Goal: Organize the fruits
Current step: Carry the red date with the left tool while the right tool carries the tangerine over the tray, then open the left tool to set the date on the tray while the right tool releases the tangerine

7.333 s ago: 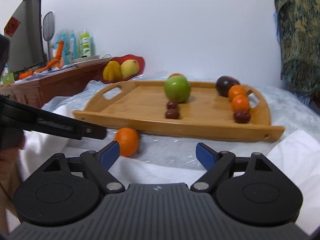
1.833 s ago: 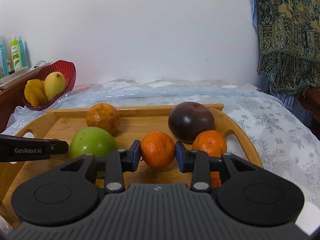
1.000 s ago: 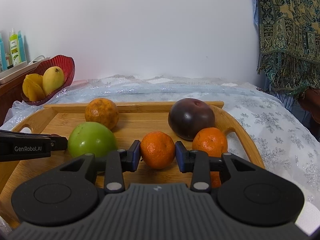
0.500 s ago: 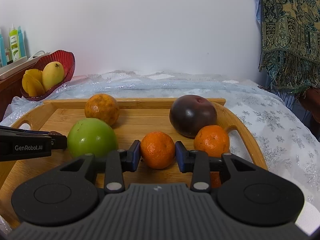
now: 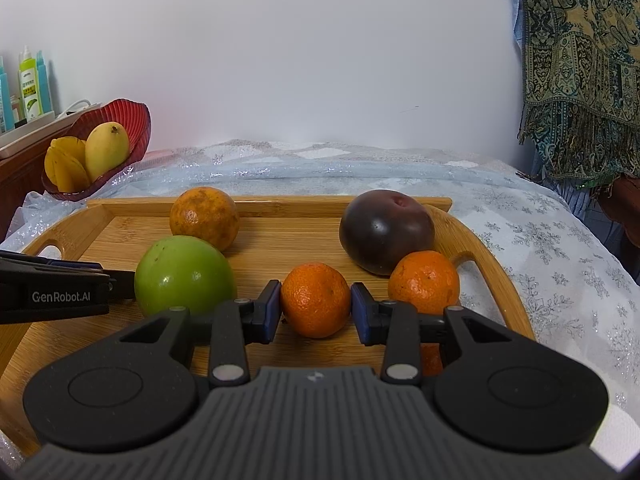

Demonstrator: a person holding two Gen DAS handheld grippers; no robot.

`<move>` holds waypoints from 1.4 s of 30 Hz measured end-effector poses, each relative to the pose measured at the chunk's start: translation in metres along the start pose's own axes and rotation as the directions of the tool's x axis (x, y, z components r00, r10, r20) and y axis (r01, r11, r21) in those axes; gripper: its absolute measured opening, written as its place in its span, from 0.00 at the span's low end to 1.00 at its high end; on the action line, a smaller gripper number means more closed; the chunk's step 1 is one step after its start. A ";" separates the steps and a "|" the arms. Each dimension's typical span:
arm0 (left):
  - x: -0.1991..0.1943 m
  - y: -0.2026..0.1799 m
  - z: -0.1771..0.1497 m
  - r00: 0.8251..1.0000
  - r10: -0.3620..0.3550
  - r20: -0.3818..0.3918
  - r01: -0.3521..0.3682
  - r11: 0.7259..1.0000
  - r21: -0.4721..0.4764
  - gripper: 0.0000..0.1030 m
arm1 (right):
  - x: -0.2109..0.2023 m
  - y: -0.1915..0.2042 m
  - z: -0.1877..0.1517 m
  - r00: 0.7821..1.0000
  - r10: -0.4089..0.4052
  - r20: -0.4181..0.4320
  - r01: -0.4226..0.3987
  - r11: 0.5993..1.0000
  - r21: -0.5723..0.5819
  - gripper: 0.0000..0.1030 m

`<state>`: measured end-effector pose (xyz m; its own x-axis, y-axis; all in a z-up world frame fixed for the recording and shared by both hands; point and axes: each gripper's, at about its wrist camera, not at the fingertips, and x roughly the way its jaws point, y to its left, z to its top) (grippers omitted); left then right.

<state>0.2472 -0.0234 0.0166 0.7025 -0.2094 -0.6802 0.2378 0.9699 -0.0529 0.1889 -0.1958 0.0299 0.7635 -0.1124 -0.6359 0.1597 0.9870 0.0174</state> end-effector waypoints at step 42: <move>-0.026 0.012 -0.008 1.000 0.002 0.023 -0.002 1.000 -0.008 0.83 | -0.023 0.005 -0.003 0.999 -0.009 0.053 0.012 0.999 -0.047 0.72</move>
<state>0.2262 -0.0050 0.0276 0.7182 -0.2106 -0.6632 0.2313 0.9712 -0.0578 0.1705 -0.1881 0.0419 0.7943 -0.1274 -0.5941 0.1390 0.9899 -0.0264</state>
